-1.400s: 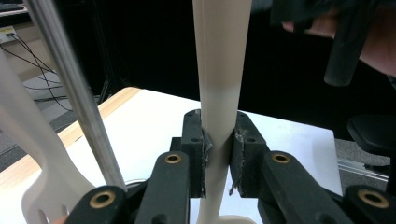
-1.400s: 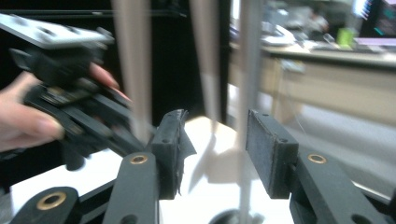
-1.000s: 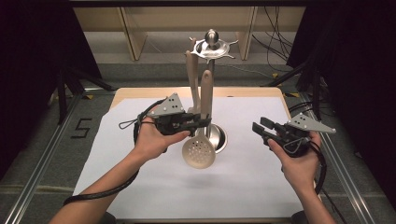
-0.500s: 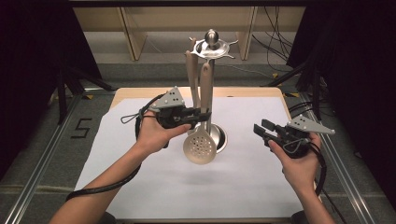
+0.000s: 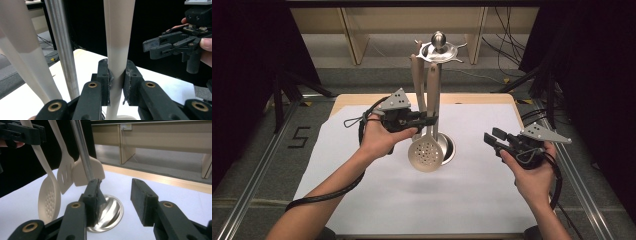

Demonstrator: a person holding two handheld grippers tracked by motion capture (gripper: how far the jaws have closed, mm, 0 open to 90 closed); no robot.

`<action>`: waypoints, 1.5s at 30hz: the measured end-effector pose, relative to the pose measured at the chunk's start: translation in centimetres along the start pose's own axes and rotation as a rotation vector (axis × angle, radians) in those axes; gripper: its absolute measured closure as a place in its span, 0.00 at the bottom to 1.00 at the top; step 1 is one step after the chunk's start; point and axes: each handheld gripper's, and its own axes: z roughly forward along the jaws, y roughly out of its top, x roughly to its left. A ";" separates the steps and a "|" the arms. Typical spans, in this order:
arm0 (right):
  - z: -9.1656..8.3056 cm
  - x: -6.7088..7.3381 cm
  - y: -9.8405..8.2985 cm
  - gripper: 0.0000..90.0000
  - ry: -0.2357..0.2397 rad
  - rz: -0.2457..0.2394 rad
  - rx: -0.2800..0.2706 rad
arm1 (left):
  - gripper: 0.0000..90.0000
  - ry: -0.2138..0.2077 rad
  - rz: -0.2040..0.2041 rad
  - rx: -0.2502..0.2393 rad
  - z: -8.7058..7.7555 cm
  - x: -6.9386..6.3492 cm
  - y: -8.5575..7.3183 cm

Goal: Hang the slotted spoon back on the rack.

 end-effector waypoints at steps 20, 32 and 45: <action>0.0 -0.5 -0.1 0.66 -0.002 -0.042 -0.005 | 0.85 0.045 -0.012 0.003 0.9 0.4 -0.1; 0.0 -0.8 -0.3 0.66 -0.003 -0.034 0.010 | 0.67 0.066 -0.053 -0.047 -2.0 -1.0 -1.0; -0.1 -1.3 -0.6 0.66 -0.015 -0.043 0.026 | 0.50 0.243 -0.070 -0.037 -9.3 -0.2 -7.2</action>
